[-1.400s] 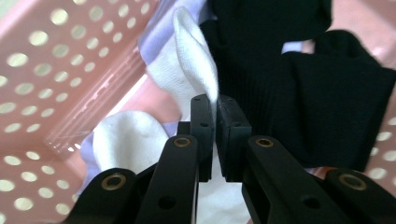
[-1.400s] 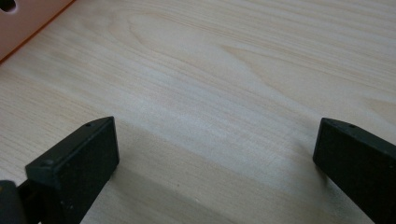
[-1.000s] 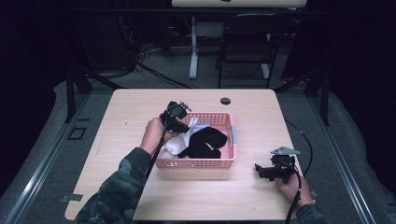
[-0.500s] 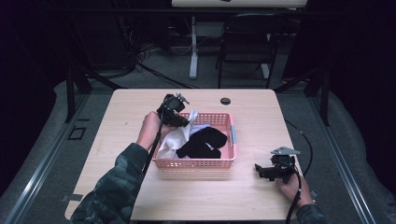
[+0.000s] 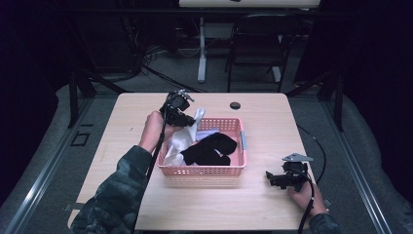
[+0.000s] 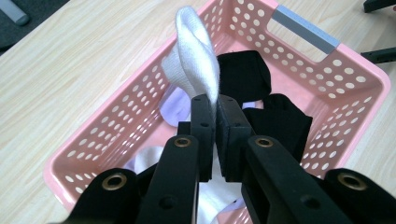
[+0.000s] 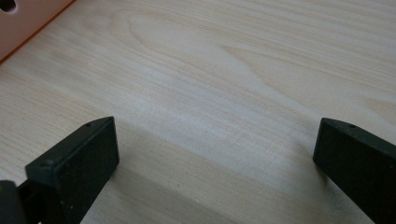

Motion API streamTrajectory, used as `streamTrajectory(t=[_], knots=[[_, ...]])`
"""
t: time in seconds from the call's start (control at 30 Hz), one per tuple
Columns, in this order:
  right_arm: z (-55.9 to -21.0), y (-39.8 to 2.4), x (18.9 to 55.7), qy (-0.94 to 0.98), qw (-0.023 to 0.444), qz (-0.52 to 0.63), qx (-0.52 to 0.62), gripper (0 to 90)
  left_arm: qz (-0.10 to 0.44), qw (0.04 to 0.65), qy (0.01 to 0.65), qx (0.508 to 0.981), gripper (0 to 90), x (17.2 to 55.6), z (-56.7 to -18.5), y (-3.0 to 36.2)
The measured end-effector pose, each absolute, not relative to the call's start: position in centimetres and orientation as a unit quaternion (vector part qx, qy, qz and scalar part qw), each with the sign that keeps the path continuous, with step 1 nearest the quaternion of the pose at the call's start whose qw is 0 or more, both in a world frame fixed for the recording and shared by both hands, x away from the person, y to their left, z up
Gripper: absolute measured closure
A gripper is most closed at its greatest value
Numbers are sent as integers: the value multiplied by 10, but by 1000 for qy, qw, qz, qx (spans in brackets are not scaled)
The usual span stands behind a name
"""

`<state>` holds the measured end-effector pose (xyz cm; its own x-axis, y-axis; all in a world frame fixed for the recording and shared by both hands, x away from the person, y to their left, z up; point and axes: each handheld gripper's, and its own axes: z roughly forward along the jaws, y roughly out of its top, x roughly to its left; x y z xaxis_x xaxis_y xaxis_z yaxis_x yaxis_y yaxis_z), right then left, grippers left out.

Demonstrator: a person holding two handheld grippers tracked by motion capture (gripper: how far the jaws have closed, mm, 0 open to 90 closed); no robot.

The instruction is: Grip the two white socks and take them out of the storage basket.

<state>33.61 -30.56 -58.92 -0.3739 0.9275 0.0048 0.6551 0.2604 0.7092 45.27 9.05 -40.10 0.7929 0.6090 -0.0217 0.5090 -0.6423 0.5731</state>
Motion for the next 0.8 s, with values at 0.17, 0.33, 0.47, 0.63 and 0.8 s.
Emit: streamTrajectory(t=[0.17,0.33,0.47,0.63,0.8], knots=[[-589,-305,336,763,214,321,518,0,96,297,310,898,864,453,-390,95],[-589,-305,336,763,214,321,518,0,99,299,313,896,864,453,-386,100],[-589,-305,336,763,214,321,519,0,103,302,316,894,864,453,-380,106],[-589,-305,336,763,214,321,519,0,111,314,323,886,864,452,-371,116],[-589,-305,336,763,214,321,519,0,114,317,326,883,864,452,-367,123]])
